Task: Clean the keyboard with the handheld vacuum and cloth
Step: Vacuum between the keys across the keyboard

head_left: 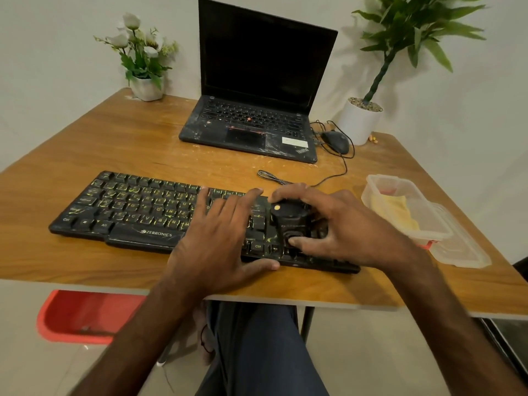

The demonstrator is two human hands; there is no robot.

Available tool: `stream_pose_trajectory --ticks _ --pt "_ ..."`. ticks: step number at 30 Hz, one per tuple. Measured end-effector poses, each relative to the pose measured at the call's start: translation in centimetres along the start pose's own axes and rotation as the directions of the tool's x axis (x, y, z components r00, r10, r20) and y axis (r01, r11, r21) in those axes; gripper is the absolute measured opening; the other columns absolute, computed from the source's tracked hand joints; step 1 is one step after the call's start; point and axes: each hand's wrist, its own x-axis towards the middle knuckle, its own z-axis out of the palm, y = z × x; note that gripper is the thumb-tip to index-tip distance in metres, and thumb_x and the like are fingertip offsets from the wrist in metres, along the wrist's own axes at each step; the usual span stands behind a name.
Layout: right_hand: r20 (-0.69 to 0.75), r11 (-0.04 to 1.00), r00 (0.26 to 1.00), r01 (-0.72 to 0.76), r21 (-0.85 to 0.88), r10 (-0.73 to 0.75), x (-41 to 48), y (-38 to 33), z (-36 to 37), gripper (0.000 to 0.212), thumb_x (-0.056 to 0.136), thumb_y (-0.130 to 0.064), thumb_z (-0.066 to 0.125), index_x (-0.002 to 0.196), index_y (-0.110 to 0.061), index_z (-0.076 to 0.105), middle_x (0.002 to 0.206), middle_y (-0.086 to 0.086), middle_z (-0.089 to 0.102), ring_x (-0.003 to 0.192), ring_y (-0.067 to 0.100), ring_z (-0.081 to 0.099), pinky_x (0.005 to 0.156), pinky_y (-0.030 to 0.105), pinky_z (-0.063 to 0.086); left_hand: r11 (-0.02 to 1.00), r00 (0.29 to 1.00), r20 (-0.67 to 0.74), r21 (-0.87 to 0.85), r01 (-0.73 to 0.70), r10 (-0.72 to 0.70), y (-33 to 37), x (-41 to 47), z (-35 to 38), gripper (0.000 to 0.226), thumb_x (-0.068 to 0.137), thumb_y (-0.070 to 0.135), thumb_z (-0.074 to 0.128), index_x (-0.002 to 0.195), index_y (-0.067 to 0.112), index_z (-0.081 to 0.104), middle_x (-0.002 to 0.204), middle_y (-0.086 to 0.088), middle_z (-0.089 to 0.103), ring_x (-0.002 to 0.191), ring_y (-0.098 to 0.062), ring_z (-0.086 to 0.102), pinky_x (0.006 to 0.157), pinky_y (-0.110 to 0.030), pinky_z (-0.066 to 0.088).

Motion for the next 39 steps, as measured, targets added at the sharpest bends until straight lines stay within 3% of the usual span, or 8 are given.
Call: stream_pose_trajectory --ticks 5,11,16,21,26,31,36,39 --pt "-0.033 0.999 0.999 -0.027 0.047 0.028 1.0 0.4 0.1 0.066 0.085 -0.021 0.076 0.140 -0.033 0.042 0.118 -0.012 0.062 0.096 0.004 0.065 0.074 0.026 0.059 1.000 1.000 -0.018 0.009 -0.024 0.024 0.2 0.1 -0.3 0.113 0.077 0.092 0.035 0.151 0.007 0.026 0.118 -0.010 0.064 0.108 -0.028 0.063 0.114 -0.066 0.028" --pt "0.053 0.985 0.999 0.002 0.171 -0.012 -0.5 -0.8 -0.1 0.067 0.082 -0.023 0.080 0.135 -0.042 0.044 0.125 -0.015 0.059 0.105 0.003 0.063 0.078 0.016 0.055 1.000 1.000 0.020 0.015 0.003 -0.003 0.1 0.1 -0.2 0.115 0.076 0.094 0.031 0.154 0.011 0.018 0.126 -0.011 0.061 0.115 -0.029 0.060 0.116 -0.065 0.025" --pt "-0.097 0.996 0.993 -0.061 0.068 0.067 -0.1 0.2 0.2 0.067 0.084 -0.022 0.078 0.138 -0.040 0.042 0.115 -0.015 0.061 0.098 -0.001 0.064 0.076 0.024 0.059 1.000 1.000 0.008 0.001 -0.018 0.018 0.0 0.1 -0.2 0.113 0.077 0.092 0.035 0.154 0.009 0.022 0.123 -0.010 0.062 0.112 -0.029 0.061 0.116 -0.065 0.024" --pt "-0.029 0.983 0.999 0.022 0.182 -0.017 -1.1 -1.0 1.2 0.068 0.081 -0.021 0.081 0.136 -0.040 0.044 0.122 -0.015 0.060 0.100 0.003 0.066 0.075 0.016 0.056 1.000 1.000 -0.003 -0.019 -0.014 0.014 0.0 0.1 -0.2 0.111 0.077 0.090 0.037 0.153 0.010 0.020 0.124 -0.010 0.062 0.112 -0.029 0.061 0.114 -0.067 0.028" --pt "-0.178 0.996 0.981 -0.071 0.049 0.078 -1.2 0.6 1.0 0.070 0.084 -0.022 0.078 0.138 -0.042 0.038 0.113 -0.019 0.059 0.098 0.003 0.065 0.074 0.024 0.059 1.000 1.000 0.001 -0.011 -0.014 0.014 0.0 0.1 -0.1 0.112 0.076 0.091 0.036 0.153 0.011 0.020 0.122 -0.009 0.062 0.112 -0.028 0.061 0.116 -0.065 0.026" --pt "-0.071 0.982 0.997 -0.023 0.187 0.036 -2.2 -0.3 0.8 0.069 0.081 -0.022 0.082 0.133 -0.045 0.043 0.124 -0.020 0.057 0.105 0.004 0.064 0.080 0.020 0.057 1.000 1.000 0.013 -0.001 -0.004 0.004 -0.1 0.1 0.0 0.114 0.075 0.093 0.034 0.154 0.012 0.018 0.124 -0.008 0.062 0.115 -0.028 0.060 0.117 -0.064 0.024" --pt "-0.160 0.985 0.986 -0.077 -0.156 0.052 -2.2 -0.1 0.5 0.072 0.086 -0.026 0.075 0.140 -0.046 0.032 0.117 -0.009 0.065 0.091 0.008 0.065 0.072 0.022 0.057 1.000 1.000 0.004 0.014 -0.004 0.004 -0.1 0.1 0.0 0.114 0.075 0.093 0.035 0.154 0.011 0.020 0.121 -0.008 0.063 0.113 -0.028 0.061 0.116 -0.064 0.026" --pt "-0.150 0.999 0.989 -0.013 -0.051 0.005 -2.6 -1.2 1.4 0.070 0.085 -0.027 0.076 0.140 -0.042 0.037 0.118 -0.014 0.060 0.092 0.004 0.064 0.070 0.016 0.056 1.000 1.000 0.002 -0.001 -0.006 0.006 -0.1 0.1 0.0 0.114 0.076 0.093 0.035 0.153 0.010 0.021 0.121 -0.008 0.062 0.113 -0.029 0.061 0.115 -0.066 0.027"
